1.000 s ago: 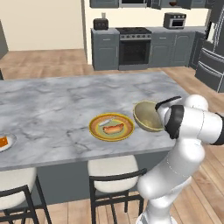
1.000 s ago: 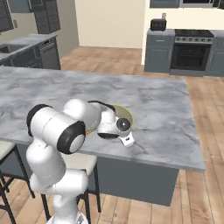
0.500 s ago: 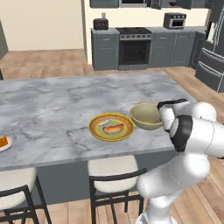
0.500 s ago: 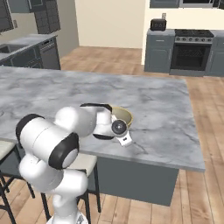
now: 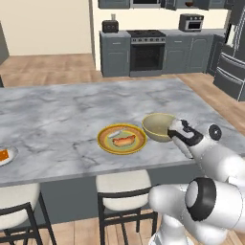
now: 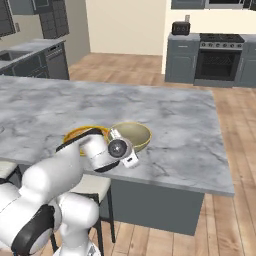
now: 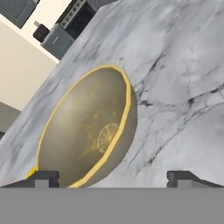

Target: Take the smaller bowl and place it next to the appetizer plate on the dining counter , and place the larger bowl next to the plate with cooked food.

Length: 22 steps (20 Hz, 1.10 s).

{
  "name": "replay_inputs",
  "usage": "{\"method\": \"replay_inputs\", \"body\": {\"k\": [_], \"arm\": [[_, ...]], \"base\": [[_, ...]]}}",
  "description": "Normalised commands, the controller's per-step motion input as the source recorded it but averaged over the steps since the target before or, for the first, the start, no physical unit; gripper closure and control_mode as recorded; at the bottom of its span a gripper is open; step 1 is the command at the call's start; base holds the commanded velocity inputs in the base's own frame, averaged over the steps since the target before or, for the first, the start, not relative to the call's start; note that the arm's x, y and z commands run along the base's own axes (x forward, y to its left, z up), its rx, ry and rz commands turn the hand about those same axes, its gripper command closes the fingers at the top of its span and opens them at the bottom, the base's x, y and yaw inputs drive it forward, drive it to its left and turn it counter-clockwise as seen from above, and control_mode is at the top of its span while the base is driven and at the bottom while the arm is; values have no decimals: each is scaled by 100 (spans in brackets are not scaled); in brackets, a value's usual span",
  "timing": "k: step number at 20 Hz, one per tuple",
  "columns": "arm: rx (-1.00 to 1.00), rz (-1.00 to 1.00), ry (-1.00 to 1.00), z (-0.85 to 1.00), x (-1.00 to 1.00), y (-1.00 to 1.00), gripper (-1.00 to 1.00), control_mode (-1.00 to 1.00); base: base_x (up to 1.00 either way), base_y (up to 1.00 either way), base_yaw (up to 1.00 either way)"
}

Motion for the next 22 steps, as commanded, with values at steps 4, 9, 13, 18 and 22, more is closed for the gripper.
{"method": "replay_inputs", "body": {"k": [4,9,13,18,22], "arm": [[0,1,34,100,-21,-7,-100,-100],[-5,2,52,93,-43,-2,-100,-100],[-4,20,5,27,-82,38,-100,-100],[-3,40,-14,21,-86,58,-100,-100],[-32,30,-13,52,-80,55,-100,-100]], "base": [[0,0,0],[0,0,0],[0,0,0],[0,0,0],[0,0,0]]}}
